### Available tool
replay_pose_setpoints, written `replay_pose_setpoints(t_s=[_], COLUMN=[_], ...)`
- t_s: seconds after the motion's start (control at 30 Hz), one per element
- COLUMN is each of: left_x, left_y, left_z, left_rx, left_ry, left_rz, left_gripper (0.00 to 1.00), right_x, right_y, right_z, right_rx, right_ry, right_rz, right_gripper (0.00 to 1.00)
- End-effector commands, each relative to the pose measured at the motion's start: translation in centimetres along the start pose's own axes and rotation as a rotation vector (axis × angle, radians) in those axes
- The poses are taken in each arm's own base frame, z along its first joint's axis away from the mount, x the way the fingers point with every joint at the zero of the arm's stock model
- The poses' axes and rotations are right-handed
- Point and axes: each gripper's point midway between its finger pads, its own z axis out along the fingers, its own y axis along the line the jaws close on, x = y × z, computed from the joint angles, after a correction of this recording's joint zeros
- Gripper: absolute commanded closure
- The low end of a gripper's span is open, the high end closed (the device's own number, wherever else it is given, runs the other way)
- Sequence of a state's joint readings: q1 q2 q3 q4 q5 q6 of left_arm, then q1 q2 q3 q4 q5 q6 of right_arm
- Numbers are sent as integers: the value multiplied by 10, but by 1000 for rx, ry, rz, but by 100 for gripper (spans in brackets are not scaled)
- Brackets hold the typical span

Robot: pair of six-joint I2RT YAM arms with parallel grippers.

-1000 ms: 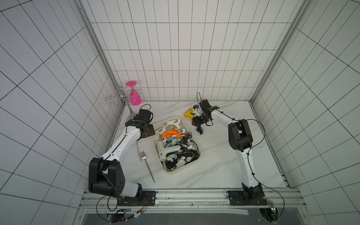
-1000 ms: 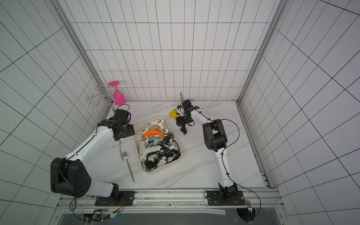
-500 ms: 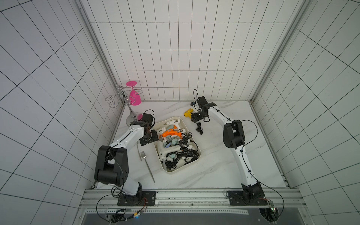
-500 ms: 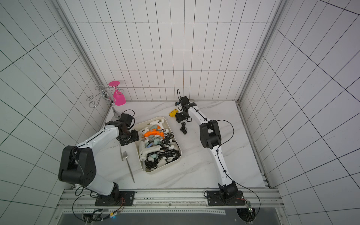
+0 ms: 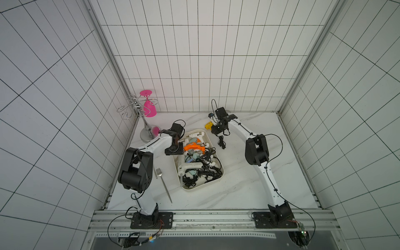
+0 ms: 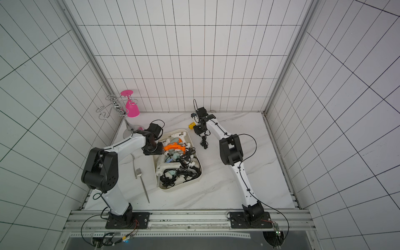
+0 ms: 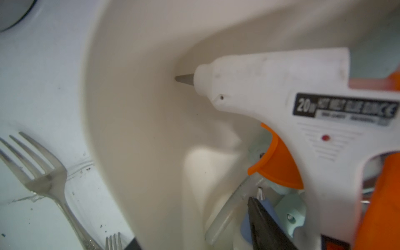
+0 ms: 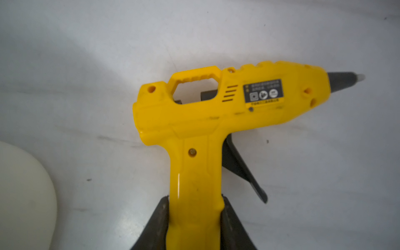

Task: Put the hot melt glue gun into the storage box
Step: Adjust the storage box at the center of the board.

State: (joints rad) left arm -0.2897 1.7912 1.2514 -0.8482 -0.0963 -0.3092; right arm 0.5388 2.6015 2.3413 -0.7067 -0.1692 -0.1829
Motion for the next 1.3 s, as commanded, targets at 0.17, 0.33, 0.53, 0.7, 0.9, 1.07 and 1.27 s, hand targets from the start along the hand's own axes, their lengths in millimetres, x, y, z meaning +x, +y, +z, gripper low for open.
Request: replay_pose_setpoints(t_s=[0.17, 0.33, 0.53, 0.7, 0.9, 1.07, 1.27], left_x=[-69, -92, -117, -123, -102, -77, -56], left_y=[-41, -51, -43, -64, -111, -151, -187], left_z=[-13, -37, -109, -179, -207, -206, -208], left_rx=[103, 61, 70, 173, 366, 502, 643], left_ry=[-181, -332, -586, -840, -988, -1001, -1015], left_rz=[85, 135, 126, 303, 584, 736, 856], left_gripper=[42, 33, 24, 23, 22, 22, 22], right_x=[10, -6, -19, -26, -41, -38, -29], right_y=[-25, -57, -61, -25, 28, 72, 136], right_z=[-59, -145, -223, -259, -317, -353, -368], right_rx=[29, -27, -221, -530, -868, -1097, -1252], right_ry=[-16, -172, -277, -270, -334, -328, -230], right_rz=[181, 365, 535, 648, 663, 658, 579], right_gripper=[80, 80, 80, 79, 80, 79, 77])
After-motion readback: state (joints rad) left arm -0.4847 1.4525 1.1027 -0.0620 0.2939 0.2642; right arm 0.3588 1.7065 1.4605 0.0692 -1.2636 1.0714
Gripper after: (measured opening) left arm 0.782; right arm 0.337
